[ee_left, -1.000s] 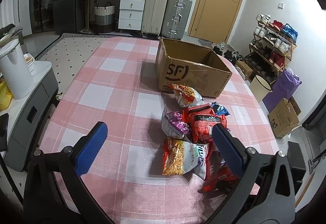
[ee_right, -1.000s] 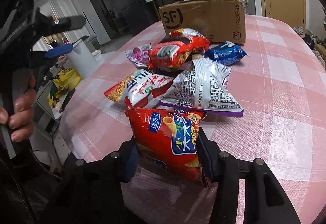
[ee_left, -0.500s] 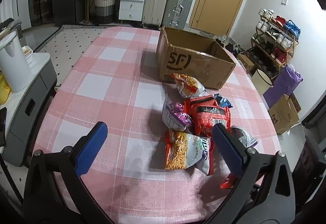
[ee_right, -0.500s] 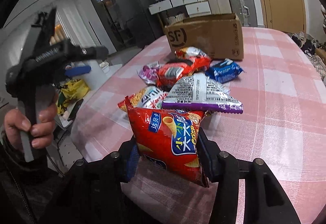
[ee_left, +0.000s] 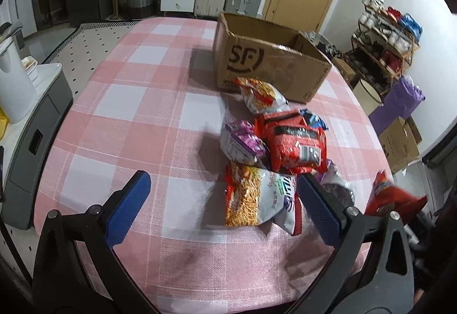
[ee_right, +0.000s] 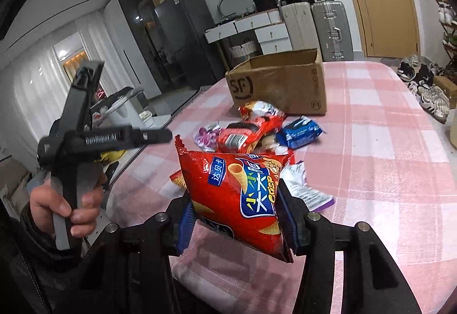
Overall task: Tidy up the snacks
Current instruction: 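Lift the red chip bag with the right gripper while the left gripper grasps the noodle-snack bag, then carry both bags over the cardboard box with both grippers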
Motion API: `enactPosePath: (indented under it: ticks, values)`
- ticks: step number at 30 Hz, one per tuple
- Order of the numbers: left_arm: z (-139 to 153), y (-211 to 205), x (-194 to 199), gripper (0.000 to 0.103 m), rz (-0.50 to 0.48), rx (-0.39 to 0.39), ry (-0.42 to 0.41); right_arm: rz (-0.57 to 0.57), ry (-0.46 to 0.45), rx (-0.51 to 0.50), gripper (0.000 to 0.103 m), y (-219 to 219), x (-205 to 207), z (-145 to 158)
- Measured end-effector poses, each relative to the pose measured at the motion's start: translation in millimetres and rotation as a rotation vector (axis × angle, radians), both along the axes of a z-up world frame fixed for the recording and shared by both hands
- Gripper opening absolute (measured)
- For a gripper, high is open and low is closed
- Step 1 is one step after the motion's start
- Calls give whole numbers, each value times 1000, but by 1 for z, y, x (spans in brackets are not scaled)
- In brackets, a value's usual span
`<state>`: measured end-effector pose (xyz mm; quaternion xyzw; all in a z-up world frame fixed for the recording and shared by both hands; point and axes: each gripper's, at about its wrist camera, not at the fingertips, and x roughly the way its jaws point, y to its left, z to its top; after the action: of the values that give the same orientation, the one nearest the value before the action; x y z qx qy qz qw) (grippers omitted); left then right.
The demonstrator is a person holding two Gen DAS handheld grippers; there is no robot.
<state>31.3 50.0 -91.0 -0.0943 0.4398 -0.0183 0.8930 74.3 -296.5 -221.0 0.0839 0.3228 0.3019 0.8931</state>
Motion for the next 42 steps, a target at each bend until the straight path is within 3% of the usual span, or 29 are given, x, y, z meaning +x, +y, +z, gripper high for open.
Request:
enactPosePath:
  ticks: [10, 27, 28, 30, 32, 35, 42]
  values:
    - [-33, -21, 14, 102, -58, 10, 80, -38, -5, 29, 51, -14, 5, 3]
    - [-71, -48, 42, 102, -132, -11, 149, -57, 16, 59, 51, -26, 10, -9]
    - [-74, -49, 43, 100, -135, -17, 149, -58, 17, 60, 51, -27, 10, -10]
    - [-79, -49, 47, 85, -154, -30, 149, -61, 18, 64, 51, -28, 11, -11]
    - [-85, -48, 50, 61, -195, -85, 158, -61, 26, 75, 51, -29, 11, -12]
    - [-88, -50, 50, 54, -223, -98, 146, -65, 29, 81, 51, -29, 11, -11]
    - [-86, -47, 47, 48, -231, -116, 126, -63, 18, 67, 51, -25, 10, -8]
